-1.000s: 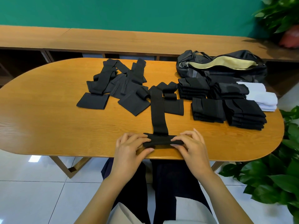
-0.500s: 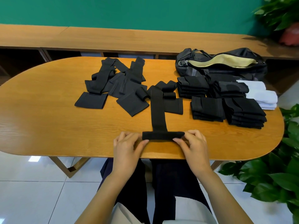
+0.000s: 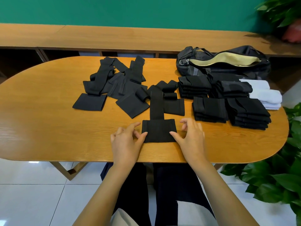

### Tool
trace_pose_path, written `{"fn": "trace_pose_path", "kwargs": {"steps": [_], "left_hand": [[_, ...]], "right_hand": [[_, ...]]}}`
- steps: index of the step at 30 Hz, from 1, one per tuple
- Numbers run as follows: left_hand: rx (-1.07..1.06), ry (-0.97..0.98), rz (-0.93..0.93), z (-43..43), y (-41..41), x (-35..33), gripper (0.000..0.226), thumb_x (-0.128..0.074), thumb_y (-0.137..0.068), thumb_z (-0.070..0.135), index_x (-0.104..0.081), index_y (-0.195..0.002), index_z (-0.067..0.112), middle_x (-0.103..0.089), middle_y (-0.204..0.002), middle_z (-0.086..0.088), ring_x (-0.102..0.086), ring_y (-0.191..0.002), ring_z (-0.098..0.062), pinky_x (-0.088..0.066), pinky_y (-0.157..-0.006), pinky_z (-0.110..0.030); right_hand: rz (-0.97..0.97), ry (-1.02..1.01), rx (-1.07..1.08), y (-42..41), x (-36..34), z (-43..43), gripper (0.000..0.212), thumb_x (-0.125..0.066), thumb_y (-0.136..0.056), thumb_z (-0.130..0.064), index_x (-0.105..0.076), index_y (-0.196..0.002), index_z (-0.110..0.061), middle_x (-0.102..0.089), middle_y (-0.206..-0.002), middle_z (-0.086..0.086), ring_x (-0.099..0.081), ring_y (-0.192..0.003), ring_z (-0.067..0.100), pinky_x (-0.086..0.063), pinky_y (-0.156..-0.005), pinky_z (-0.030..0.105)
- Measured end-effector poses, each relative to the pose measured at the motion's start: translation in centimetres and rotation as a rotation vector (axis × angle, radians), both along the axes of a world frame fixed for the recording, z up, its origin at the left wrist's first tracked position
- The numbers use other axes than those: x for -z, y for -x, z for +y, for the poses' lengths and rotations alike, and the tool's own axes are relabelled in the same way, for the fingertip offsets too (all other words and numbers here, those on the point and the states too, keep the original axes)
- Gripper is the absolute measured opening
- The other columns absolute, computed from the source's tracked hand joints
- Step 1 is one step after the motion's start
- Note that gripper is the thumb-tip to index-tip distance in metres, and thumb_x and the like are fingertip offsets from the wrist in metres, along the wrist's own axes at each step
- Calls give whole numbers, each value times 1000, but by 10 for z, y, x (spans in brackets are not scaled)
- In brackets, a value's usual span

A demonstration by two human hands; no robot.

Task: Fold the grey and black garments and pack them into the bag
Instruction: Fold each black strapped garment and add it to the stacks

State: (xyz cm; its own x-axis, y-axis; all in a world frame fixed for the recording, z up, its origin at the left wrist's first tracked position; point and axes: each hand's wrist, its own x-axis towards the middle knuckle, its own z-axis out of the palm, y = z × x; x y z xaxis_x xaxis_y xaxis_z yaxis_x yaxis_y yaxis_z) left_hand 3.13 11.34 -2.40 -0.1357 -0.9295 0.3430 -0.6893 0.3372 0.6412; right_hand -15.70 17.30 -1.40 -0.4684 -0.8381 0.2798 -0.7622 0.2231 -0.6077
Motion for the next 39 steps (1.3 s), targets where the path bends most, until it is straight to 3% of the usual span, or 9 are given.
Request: {"fn": "trace_pose_path", "kwargs": {"steps": [3,5,8,10,12,15,27,34,39], "left_hand": [[47,83,-75,-17,-2,-5,29,-64,-90,35,-67,-116,23,-63,-93,12,-49,-96,-11,-28,-81,-29],[96,107,-146,-36,1,-12,29,-56,-96,33,-65,-121,21,-62,-119,6,-46,-113,-14,-30,-88,-30],[217,98,-328,-69,9,-19,38,-44,-101,35,-53,-137,24,-37,-153,2,-27,-141,-19,-23,-111,-40],[326,29,-434,-88,14,-19,44,-34,-103,40,-40,-146,32,-17,-161,4,-8,-149,-22,-11,-118,-45],[401,-31,-490,-102,20,-17,46,-25,-103,45,-27,-149,41,-6,-163,9,1,-150,-26,-2,-120,-49],[423,-90,-535,-117,28,-17,49,-19,-103,50,-18,-151,45,-4,-162,14,4,-149,-30,5,-118,-55],[286,-129,-653,-140,46,-9,53,-16,-102,53,-21,-153,38,-8,-162,15,6,-149,-31,4,-116,-58],[303,-157,-540,-143,45,-13,53,-25,-102,52,-24,-152,35,-7,-162,13,9,-148,-31,8,-115,-61],[317,-48,-424,-99,35,-20,54,-40,-98,53,-31,-149,37,-11,-161,14,5,-149,-22,10,-116,-57]], "right_hand": [[152,-17,-86,-1,-2,-8,38,-62,-91,-41,-54,-124,-25,-54,-115,-10,-41,-113,11,-36,-99,35],[266,-72,-194,-4,-5,-16,41,-49,-97,-43,-50,-134,-27,-50,-137,-10,-34,-133,13,-24,-115,42],[363,-193,-309,-11,-10,-32,50,-32,-101,-48,-37,-147,-30,-34,-154,-12,-15,-147,17,4,-119,48],[423,-254,-337,-13,-9,-41,54,-21,-101,-52,-31,-150,-32,-30,-157,-11,-8,-149,18,10,-117,48],[457,-290,-351,-13,-7,-44,60,-9,-99,-56,-33,-149,-33,-31,-156,-11,-8,-149,19,10,-118,51],[478,-296,-368,-12,-3,-39,71,1,-93,-58,-39,-146,-35,-35,-154,-12,-12,-149,19,8,-119,53],[443,-274,-406,-3,0,-18,57,-15,-98,-59,-50,-138,-38,-43,-148,-16,-17,-148,15,12,-117,52],[419,-263,-415,-3,0,-11,62,-8,-96,-60,-41,-144,-38,-37,-151,-18,-11,-149,12,19,-116,46],[402,-235,-273,6,-4,-22,69,-4,-94,-59,-35,-148,-29,-30,-156,-9,-10,-149,12,5,-120,48]]}}
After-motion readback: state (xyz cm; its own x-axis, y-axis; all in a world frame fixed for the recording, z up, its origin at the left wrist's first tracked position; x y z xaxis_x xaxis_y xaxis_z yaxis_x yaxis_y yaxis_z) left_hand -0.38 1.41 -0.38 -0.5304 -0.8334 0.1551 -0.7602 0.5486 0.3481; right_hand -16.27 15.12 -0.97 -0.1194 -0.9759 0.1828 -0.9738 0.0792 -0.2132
